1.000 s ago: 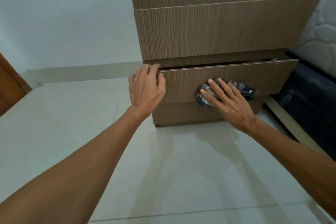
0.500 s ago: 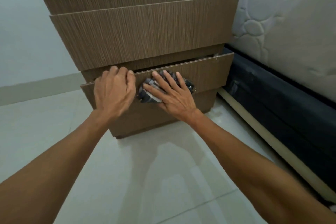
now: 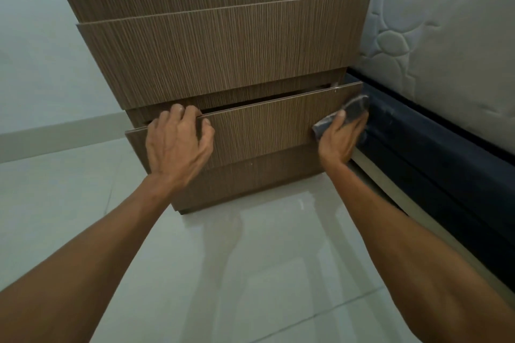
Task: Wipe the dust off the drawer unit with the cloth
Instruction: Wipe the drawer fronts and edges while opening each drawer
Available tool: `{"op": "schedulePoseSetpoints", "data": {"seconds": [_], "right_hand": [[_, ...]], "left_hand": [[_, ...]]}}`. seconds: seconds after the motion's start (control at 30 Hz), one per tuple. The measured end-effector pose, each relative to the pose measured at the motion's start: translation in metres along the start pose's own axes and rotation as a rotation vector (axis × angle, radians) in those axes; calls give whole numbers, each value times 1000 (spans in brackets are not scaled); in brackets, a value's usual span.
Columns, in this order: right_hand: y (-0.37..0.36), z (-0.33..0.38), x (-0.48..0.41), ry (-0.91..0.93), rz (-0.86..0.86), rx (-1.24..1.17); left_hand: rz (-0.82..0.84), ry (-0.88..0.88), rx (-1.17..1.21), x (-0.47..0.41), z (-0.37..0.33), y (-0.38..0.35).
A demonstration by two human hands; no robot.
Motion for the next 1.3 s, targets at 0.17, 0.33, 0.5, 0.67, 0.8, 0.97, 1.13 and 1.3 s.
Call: {"op": "schedulePoseSetpoints", "data": {"seconds": [0.17, 0.33, 0.5, 0.67, 0.8, 0.97, 1.13, 1.3], "right_hand": [[-1, -66, 26, -539, 160, -199], [-17, -88, 64, -715, 238, -339], [-31, -93, 77, -715, 286, -356], [-43, -96, 81, -717, 338, -355], [-47, -95, 84, -715, 346, -362], [-46, -97, 88, -711, 343, -361], [-45, -99, 85, -682, 342, -331], [-46, -94, 85, -657, 350, -334]], "left_hand": [[78, -114, -42, 15, -2, -9], [254, -369, -239, 55, -8, -33], [360, -450, -350, 77, 0, -54], [358, -466, -350, 79, 2, -59], [397, -469, -365, 75, 7, -64], [429, -423, -397, 61, 12, -72], [442, -398, -387, 56, 17, -81], [439, -389, -373, 56, 17, -82]]}}
Point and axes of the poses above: each hand's wrist, its own x-axis away from the middle knuckle, its own y-axis out of the back of the hand, z = x × y, the point moved 9 cm from there along -x, towards the middle knuckle, and after that the axes turned 2 degrees about x, right-handed, at the moved point
